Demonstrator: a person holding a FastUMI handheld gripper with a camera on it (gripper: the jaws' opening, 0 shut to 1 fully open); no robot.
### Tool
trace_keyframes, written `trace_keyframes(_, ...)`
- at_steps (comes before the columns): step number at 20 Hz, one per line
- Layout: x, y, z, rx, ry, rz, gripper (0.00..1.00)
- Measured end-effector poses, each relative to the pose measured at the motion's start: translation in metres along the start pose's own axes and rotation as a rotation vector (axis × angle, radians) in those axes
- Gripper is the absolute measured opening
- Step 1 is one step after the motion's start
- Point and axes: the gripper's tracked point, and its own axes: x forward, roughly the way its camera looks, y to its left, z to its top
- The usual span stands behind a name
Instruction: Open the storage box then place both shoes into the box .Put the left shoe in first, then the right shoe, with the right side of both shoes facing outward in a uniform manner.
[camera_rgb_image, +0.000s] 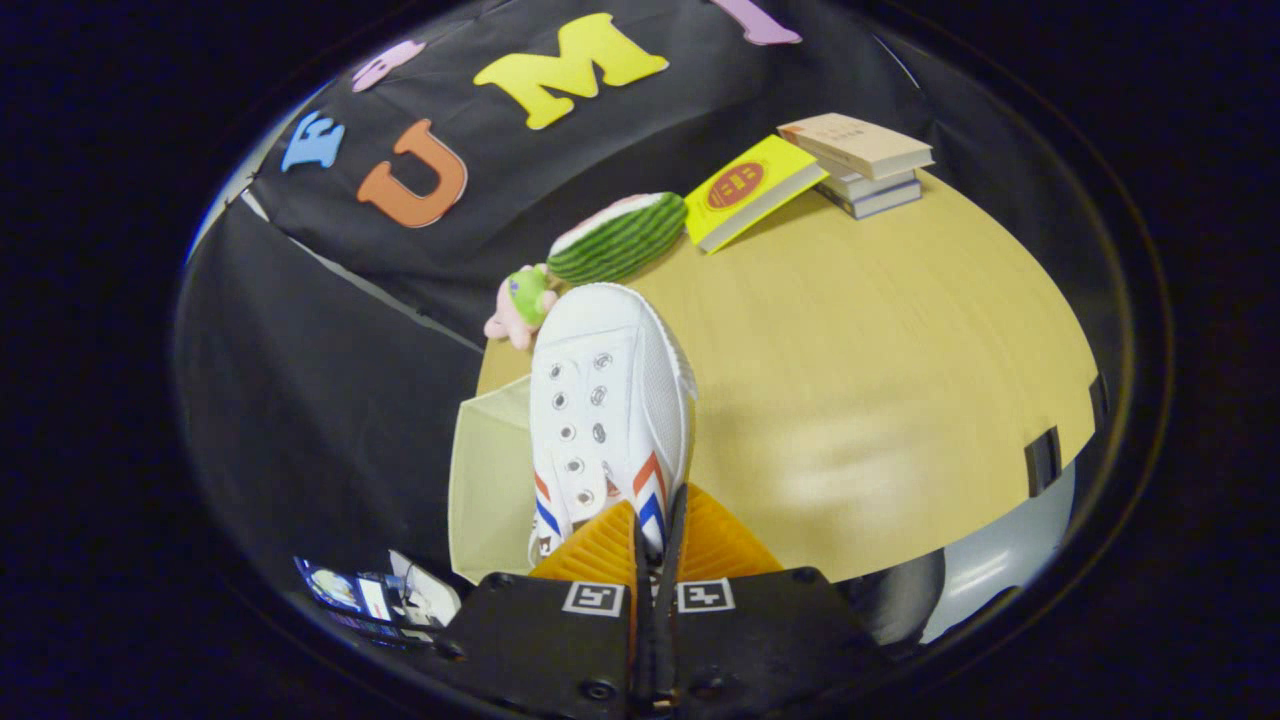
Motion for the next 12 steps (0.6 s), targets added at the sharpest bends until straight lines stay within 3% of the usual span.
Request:
trace_keyframes(7,0.019,0.104,-0.011,-0.056,0.011,0.04,0.06)
trace_keyframes(12,0.051,0.122,-0.03,-0.036,0.028,0.01,0.06)
